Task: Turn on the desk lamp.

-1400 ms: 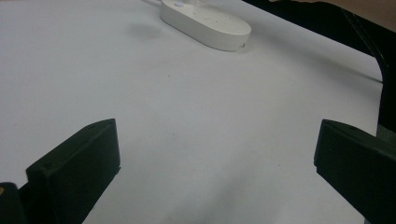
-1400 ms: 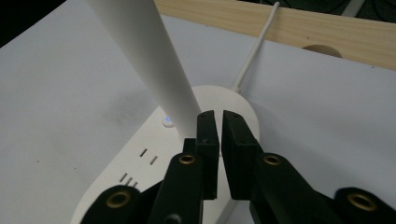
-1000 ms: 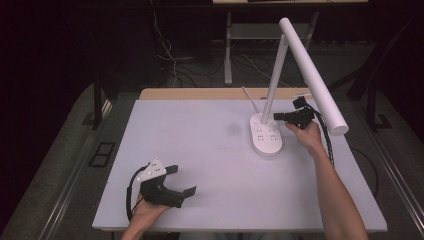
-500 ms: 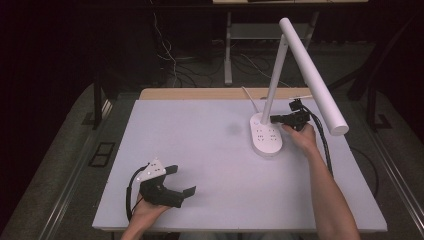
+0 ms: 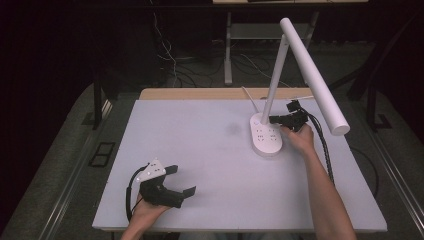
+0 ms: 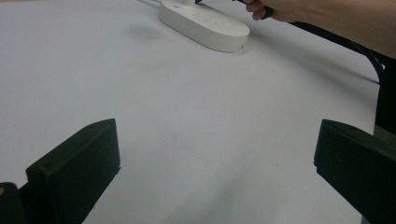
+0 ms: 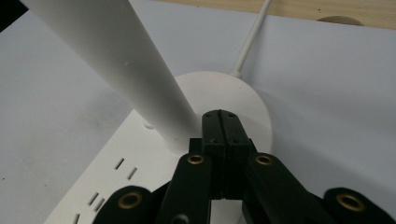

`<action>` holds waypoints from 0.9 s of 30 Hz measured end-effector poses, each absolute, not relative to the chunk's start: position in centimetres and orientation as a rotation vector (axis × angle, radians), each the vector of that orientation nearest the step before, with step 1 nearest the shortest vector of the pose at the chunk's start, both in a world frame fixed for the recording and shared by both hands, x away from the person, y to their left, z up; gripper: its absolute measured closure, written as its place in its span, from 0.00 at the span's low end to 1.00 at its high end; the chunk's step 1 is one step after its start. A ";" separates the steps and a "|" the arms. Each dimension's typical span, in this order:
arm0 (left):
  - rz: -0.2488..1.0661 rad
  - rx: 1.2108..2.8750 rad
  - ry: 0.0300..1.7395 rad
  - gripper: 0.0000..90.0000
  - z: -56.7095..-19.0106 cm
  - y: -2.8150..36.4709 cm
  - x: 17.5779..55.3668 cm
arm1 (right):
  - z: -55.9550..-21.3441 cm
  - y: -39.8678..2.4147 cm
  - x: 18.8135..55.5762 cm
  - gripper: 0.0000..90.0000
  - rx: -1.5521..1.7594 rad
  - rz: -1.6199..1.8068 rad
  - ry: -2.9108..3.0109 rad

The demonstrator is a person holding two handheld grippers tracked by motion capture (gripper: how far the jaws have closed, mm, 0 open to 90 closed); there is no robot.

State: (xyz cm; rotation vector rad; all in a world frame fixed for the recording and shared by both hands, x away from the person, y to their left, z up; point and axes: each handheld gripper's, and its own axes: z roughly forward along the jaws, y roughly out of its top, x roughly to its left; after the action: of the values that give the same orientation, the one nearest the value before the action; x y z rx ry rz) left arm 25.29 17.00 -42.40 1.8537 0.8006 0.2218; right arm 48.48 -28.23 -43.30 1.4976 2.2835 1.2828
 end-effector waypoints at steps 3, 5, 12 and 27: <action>0.221 1.854 0.801 0.00 -42.4 17.0 25.3 | -43.3 -28.3 48.3 1.00 1.506 1.286 2.274; 0.221 1.855 0.801 0.00 -42.4 17.0 25.4 | -43.3 -28.4 48.3 1.00 1.520 1.298 2.270; 0.220 1.855 0.803 0.00 -42.5 17.0 25.4 | -43.1 -28.9 48.2 1.00 1.528 1.302 2.262; 0.225 1.854 0.802 0.00 -42.4 16.9 25.3 | -40.6 -29.6 46.9 1.00 1.457 1.326 2.263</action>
State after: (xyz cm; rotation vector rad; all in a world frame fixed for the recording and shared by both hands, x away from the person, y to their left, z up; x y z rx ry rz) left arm 25.31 16.95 -42.39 1.8538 0.8019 0.2251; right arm 46.87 -29.58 -40.61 1.4569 2.2626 1.3257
